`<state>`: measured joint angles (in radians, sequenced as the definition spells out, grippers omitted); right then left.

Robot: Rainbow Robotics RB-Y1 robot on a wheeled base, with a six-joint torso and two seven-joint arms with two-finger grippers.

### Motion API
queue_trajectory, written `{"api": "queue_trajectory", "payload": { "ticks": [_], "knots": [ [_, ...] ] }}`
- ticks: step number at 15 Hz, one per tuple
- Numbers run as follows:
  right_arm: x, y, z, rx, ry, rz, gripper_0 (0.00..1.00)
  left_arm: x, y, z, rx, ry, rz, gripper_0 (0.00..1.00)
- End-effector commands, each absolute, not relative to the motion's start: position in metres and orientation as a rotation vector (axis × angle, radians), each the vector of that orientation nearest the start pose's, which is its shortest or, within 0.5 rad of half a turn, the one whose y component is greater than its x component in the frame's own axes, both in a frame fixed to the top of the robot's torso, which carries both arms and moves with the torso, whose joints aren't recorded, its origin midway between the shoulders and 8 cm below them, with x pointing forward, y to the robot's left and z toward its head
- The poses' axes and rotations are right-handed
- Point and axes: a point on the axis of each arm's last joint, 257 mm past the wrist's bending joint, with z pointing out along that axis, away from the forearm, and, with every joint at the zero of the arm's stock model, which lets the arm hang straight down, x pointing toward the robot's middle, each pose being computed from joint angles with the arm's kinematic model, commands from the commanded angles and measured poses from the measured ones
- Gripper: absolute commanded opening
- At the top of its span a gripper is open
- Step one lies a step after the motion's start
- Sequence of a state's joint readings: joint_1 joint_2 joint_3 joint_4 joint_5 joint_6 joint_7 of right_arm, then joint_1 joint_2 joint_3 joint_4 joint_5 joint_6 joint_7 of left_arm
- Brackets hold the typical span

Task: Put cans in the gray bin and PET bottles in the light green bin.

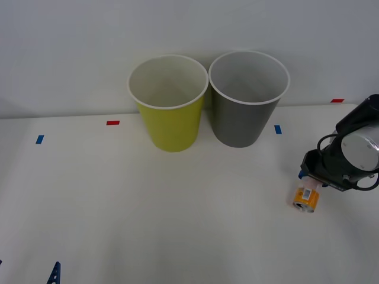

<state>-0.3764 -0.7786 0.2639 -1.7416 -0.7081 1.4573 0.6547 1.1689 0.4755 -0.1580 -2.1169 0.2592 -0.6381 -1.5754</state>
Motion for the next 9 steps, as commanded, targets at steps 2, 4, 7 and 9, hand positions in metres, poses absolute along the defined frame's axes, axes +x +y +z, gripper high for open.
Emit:
{"api": "queue_trajectory", "payload": {
  "ticks": [2, 4, 7, 9],
  "knots": [
    [0.457, -0.305, -0.256, 0.538, 2.55, 0.161, 0.0, 0.2, 0.302, -0.224, 0.054, 1.595, 0.024, 0.97],
    [0.452, -0.31, -0.242, 0.489, 2.48, 0.138, 0.0, 0.2, 0.302, -0.224, 0.054, 1.595, 0.024, 0.97],
    [0.444, -0.309, -0.214, 0.474, 2.353, 0.153, 0.0, 0.2, 0.302, -0.224, 0.054, 1.595, 0.024, 0.97],
    [0.44, -0.308, -0.195, 0.435, 2.282, 0.14, 0.0, 0.2, 0.302, -0.224, 0.054, 1.595, 0.024, 0.97]
  ]
}}
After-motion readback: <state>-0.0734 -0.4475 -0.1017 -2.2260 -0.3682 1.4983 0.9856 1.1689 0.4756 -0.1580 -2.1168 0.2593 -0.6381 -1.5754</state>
